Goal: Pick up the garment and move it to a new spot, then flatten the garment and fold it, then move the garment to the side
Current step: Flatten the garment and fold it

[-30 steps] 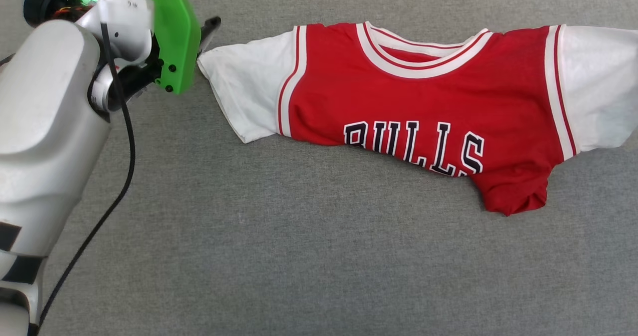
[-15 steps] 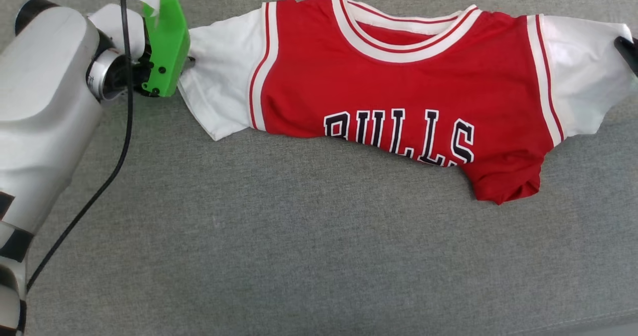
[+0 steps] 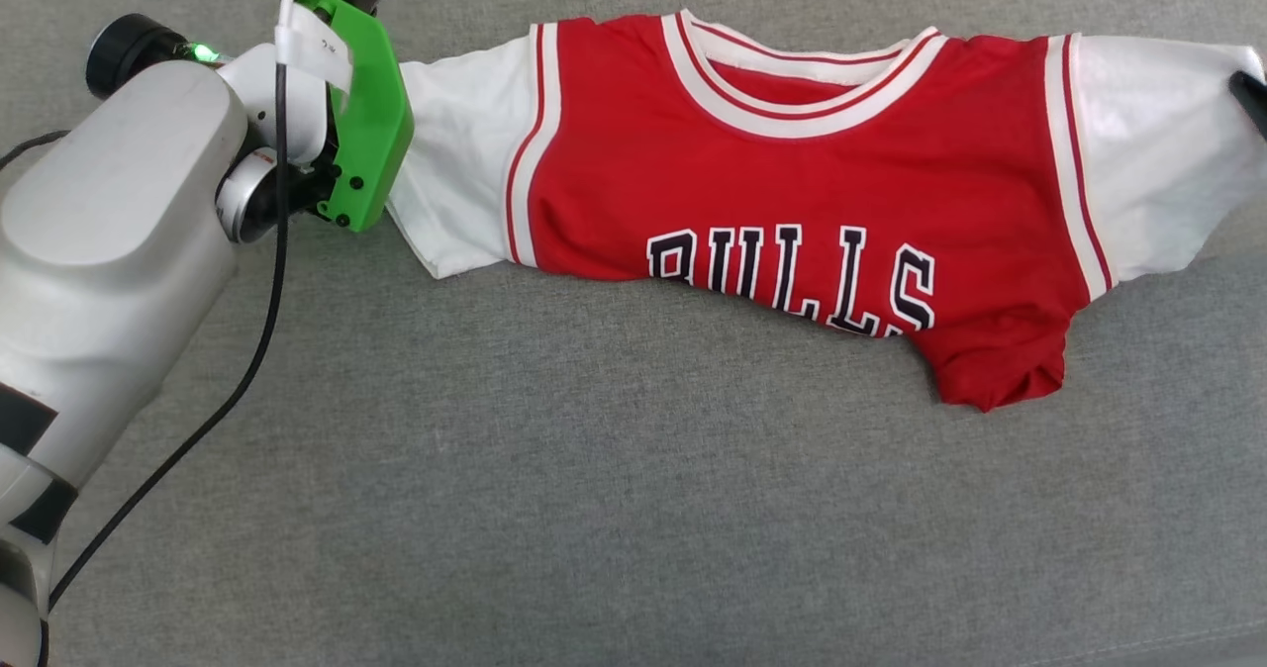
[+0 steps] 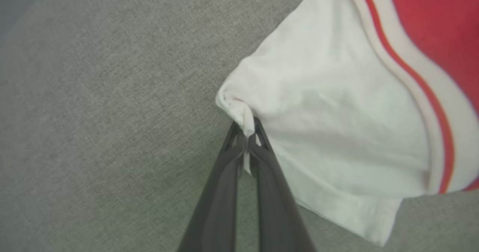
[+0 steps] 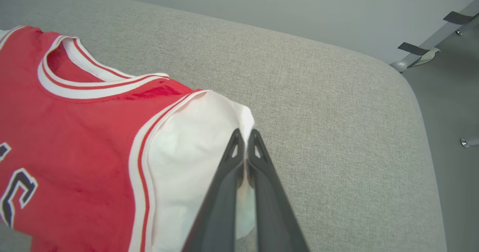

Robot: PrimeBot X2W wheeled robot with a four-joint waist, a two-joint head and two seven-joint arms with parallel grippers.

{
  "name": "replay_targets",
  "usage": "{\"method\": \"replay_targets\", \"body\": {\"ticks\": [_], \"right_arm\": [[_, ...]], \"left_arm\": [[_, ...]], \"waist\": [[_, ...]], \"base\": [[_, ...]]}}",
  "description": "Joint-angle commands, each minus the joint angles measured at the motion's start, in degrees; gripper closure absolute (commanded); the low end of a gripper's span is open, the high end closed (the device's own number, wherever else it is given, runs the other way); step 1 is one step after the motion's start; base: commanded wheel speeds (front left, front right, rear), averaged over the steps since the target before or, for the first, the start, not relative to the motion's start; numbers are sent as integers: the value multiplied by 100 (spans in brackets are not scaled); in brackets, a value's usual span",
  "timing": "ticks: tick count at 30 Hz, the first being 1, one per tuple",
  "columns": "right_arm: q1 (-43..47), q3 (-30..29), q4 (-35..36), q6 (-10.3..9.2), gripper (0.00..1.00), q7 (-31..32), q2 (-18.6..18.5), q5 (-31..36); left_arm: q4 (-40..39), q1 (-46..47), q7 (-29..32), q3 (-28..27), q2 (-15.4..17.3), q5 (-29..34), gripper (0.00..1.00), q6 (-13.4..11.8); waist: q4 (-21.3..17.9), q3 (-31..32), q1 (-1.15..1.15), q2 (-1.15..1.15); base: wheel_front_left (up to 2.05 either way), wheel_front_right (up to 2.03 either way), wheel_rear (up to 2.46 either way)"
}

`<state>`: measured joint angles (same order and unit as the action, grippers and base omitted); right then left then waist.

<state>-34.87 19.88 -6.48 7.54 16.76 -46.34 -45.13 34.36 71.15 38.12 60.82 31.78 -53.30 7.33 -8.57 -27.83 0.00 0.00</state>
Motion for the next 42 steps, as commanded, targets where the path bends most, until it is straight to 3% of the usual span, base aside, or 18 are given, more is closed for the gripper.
{"method": "replay_targets", "body": {"ticks": [1, 11, 17, 25, 33, 42], "right_arm": [[-60, -32, -38, -5, 100, -104, -62, -24], [43, -352, -51, -5, 100, -649, -328, -1], [-27, -600, 17, -5, 100, -845, -446, 65], [-645, -603, 165, -5, 100, -772, -553, 83], [-1513, -282, 141, -5, 100, -559, -609, 55], [-3520, 634, -687, -5, 100, -374, -225, 466]], "left_arm": [[-30, -109, -342, 49, 9, 13, 100, 15], [-864, 67, -2412, 137, 314, 74, 100, 15], [-1398, 273, -2946, -51, 462, 120, 100, 3], [-2262, 717, -3279, -389, 595, 313, 100, -259], [-2347, 1286, -3289, -546, 542, 527, 100, -341], [-1403, 2420, -3511, -750, 214, 925, 100, -280]], "waist": [[206, 363, 0, 0], [636, 1236, 0, 0], [770, 1632, 0, 0], [792, 2027, 0, 0], [772, 1675, 0, 0], [672, 695, 0, 0]], "base": [[0, 0, 0], [0, 0, 0], [0, 0, 0], [0, 0, 0], [0, 0, 0], [0, 0, 0]]}}
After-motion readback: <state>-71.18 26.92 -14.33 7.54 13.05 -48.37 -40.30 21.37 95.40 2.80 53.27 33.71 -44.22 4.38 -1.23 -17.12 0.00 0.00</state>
